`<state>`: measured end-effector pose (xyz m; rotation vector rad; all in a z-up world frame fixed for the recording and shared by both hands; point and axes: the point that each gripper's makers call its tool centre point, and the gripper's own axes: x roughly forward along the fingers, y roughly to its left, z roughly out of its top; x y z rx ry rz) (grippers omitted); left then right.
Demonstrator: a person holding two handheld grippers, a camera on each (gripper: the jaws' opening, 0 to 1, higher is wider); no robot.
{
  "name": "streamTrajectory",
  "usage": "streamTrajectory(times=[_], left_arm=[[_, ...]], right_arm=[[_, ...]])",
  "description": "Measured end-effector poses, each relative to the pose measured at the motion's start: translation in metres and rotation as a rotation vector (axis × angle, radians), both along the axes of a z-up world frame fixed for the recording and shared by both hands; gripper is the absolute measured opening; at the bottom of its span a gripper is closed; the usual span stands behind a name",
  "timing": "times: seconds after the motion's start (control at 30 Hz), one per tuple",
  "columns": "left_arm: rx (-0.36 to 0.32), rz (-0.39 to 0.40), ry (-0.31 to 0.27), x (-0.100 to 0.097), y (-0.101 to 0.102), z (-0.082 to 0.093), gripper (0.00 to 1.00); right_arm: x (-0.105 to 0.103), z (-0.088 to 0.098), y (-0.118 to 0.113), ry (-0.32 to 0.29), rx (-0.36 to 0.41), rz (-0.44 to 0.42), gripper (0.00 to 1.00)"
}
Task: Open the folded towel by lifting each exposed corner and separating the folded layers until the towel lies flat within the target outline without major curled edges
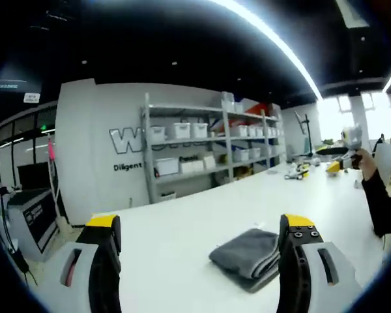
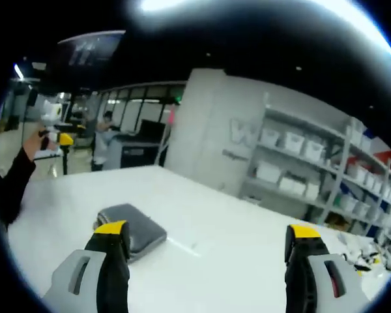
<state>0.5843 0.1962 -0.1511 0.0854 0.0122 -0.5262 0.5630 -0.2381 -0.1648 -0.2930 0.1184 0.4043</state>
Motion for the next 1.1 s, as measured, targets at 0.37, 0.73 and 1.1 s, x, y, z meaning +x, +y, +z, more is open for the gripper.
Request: streamTrajectory(times=[0.37,0.73,1.1], left_arm=[[0.009,0.011,0.014,0.016,-0.007,-0.003,0.99],[0.046,0.001,0.051,0.036,-0.026,-0.022,0.99],[0.064,0.014,0.044,0.041,-0.033,-0.026,1.0]], right_arm=[[0.015,-0.001,0.007,0.009,0.004,0.017,1.0],[0.036,-0.012,0.025,0.031,-0.012,0.045,1.0],[0.04,-0.021,0.044,0.036,-0.047,0.08,1.0]])
